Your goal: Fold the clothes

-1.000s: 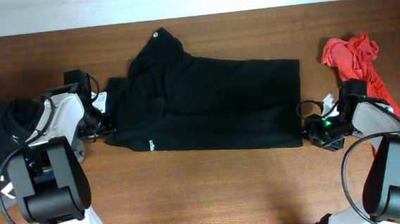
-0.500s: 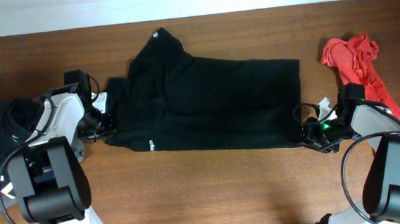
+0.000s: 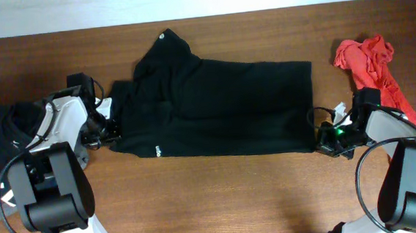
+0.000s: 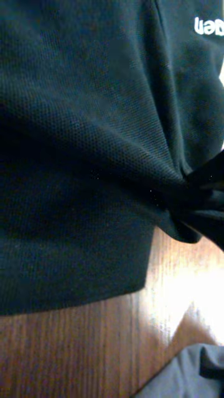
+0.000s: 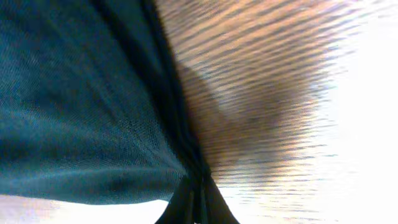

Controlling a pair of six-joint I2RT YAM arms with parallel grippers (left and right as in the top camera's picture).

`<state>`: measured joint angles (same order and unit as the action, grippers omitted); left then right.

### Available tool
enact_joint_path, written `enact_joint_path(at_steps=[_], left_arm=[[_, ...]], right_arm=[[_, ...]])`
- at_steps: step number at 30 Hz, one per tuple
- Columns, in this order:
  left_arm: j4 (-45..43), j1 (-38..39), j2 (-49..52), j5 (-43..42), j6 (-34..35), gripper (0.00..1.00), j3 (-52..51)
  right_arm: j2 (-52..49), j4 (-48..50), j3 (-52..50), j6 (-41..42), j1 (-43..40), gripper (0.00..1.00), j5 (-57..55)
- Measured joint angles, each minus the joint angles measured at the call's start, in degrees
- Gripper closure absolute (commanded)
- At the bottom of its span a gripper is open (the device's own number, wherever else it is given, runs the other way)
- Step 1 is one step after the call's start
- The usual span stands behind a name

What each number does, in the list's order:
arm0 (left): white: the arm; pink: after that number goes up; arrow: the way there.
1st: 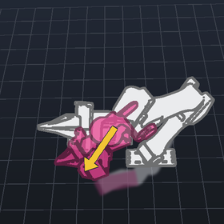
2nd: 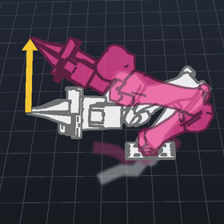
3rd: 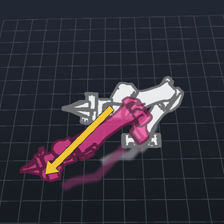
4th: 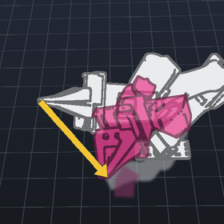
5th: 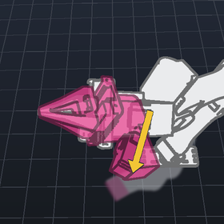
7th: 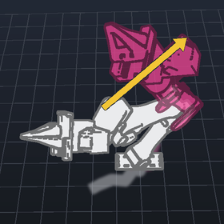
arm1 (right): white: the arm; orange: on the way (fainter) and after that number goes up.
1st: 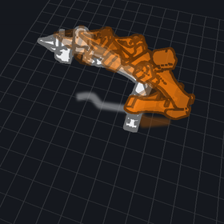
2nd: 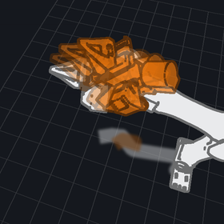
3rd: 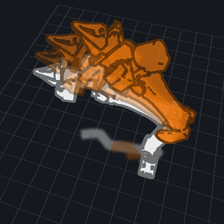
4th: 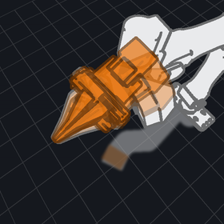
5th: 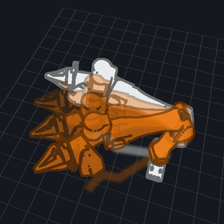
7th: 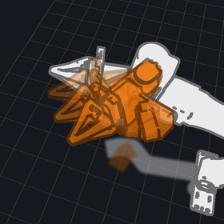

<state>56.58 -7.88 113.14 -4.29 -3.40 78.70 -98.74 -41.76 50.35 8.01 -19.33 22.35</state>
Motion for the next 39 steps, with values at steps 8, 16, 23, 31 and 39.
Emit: enact_joint_path(at_steps=[8,16,23,31,39], left_arm=[[3.4,0.0,0.0,2.4,-0.3,0.97,4.2],[4.3,0.0,0.0,6.3,-0.6,0.79,4.3],[3.4,0.0,-0.1,6.4,-0.2,0.59,4.4],[7.3,0.0,-0.8,2.7,-0.3,0.39,11.9],[-1.8,2.3,-3.6,-14.0,-4.7,0.39,23.7]], right_arm=[[0.2,-0.6,0.2,1.4,-0.3,0.96,-1.6],[0.3,-0.9,0.4,2.3,-0.3,0.96,-2.9],[0.5,-0.7,0.7,1.0,-0.7,0.64,-2.6],[2.9,-4.4,4.6,0.4,-1.0,0.49,-3.8],[7.4,-3.5,15.0,0.3,-0.9,0.43,6.1]])
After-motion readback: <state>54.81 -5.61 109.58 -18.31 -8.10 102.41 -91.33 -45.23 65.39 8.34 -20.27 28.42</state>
